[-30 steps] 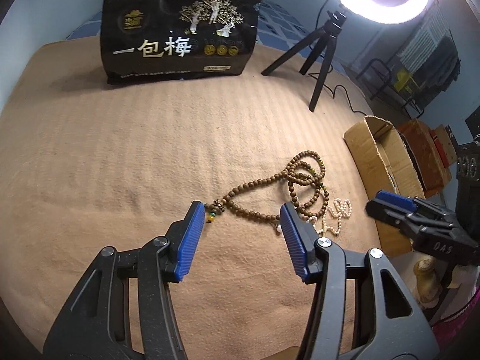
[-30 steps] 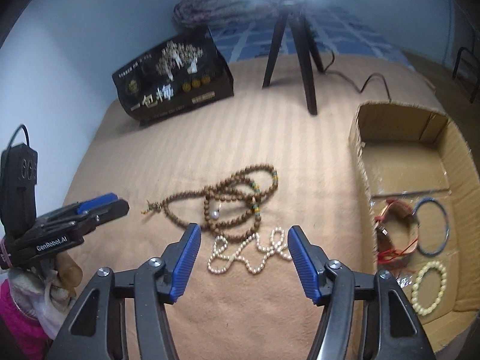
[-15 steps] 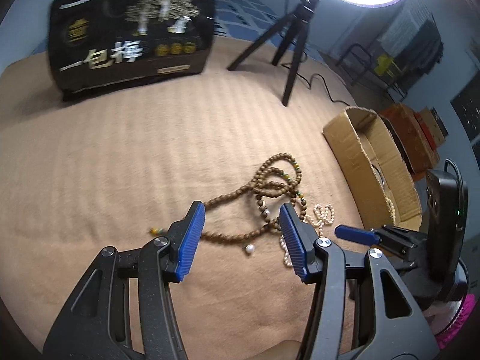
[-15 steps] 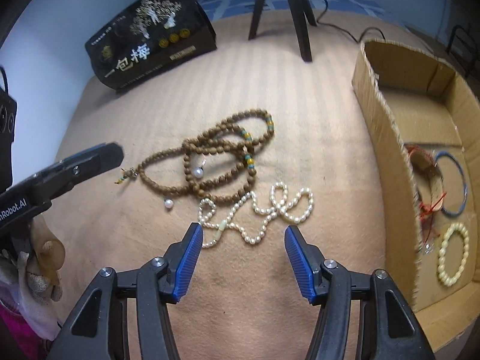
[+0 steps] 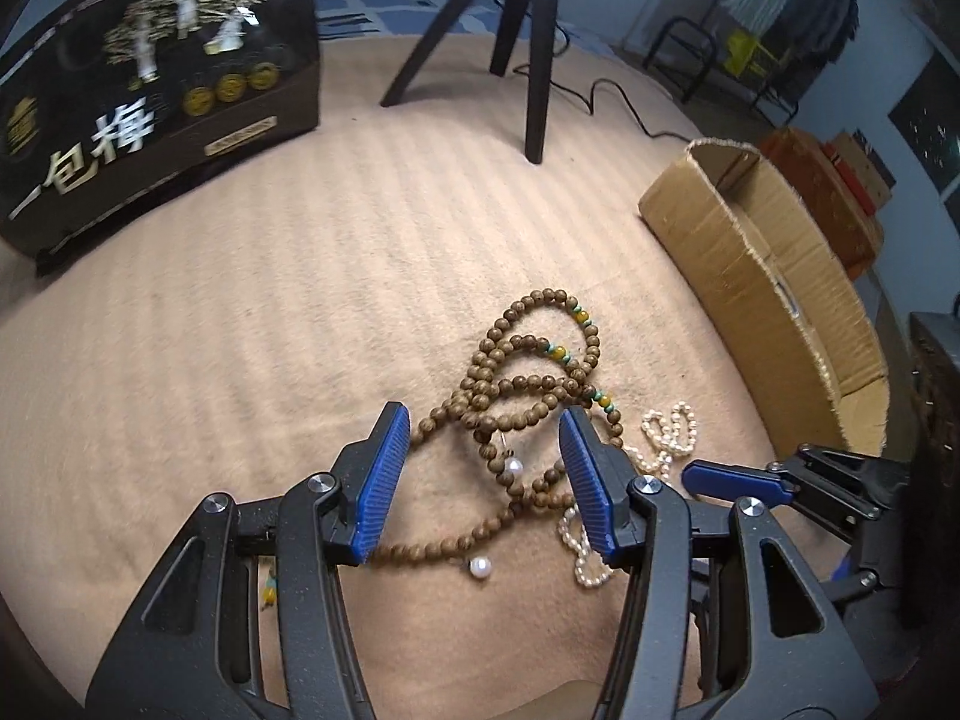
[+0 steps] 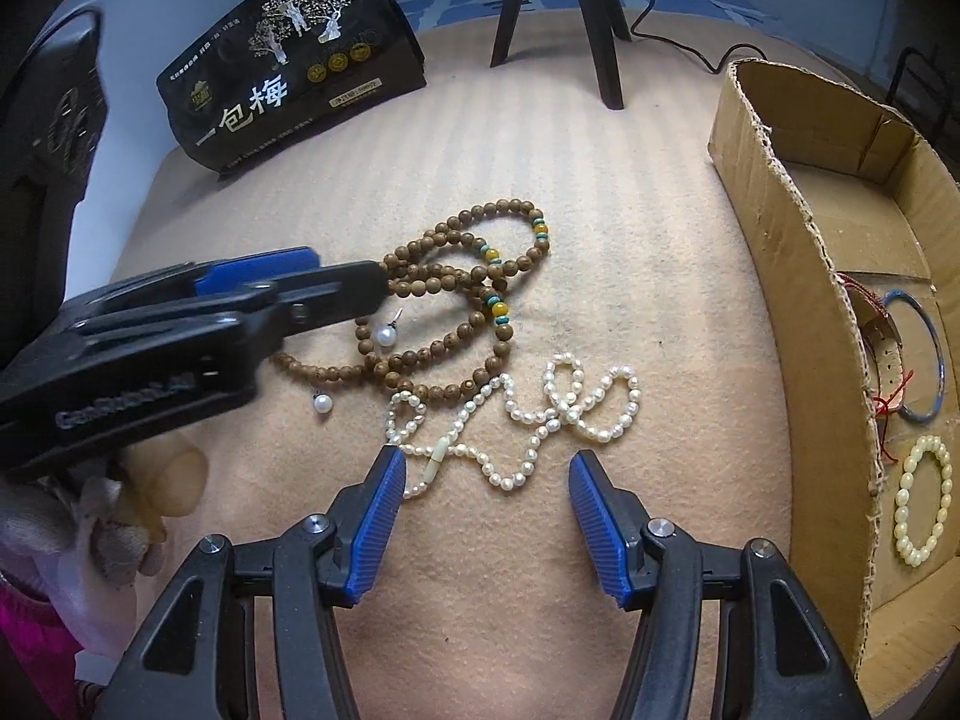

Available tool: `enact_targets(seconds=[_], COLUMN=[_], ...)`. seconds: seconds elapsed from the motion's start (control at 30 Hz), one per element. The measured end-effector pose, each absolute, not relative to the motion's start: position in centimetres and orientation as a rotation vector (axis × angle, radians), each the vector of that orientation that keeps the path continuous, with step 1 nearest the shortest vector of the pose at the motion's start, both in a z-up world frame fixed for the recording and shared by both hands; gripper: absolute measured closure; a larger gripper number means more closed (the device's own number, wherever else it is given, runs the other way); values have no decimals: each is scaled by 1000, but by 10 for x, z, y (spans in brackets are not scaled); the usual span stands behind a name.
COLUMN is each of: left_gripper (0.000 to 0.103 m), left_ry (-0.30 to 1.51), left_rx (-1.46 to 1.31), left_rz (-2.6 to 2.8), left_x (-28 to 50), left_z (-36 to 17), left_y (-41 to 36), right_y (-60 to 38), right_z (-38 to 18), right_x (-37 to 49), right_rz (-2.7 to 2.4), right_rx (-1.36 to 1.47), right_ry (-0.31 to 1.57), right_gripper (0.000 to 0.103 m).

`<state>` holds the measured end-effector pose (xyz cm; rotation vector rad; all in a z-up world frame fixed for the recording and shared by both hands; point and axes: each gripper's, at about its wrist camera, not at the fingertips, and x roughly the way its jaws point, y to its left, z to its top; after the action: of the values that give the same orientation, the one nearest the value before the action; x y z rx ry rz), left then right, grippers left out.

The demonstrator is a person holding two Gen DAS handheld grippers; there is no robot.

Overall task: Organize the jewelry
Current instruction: 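Lower the left gripper to the brown mala while the right approaches the pearl necklace, then close the left gripper on the brown mala while the right closes on the white pearl necklace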

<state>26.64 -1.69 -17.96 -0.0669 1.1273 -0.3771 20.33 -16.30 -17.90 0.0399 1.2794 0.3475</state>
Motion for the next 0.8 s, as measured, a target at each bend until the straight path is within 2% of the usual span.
enact_targets(seconds=[0.5,0.57,0.63,0.77,0.8], left_gripper=[50,61,69,84,85], left_ry=[1157,1152,1149,1150,1151], left_rx=[8,16,17,-5,-8], left_rz=[-362,-346,-333,-319,-317], left_x=[284,286,289,294,295], left_z=[-200,-202,-203,-204,-204], left_y=[-26,-26,-25,-20,-19], right_y=[-159,-156,-152,-140,-138], right_z=[-186,-185,-186,-188,-188], right_x=[210,210,208,203,202], right_rz=[329,349,385,398,397], right_rx=[6,-1,-14,-109,-125], right_ry=[1256,1251,1251,1230,1228], right_gripper=[42,39,26,21,19])
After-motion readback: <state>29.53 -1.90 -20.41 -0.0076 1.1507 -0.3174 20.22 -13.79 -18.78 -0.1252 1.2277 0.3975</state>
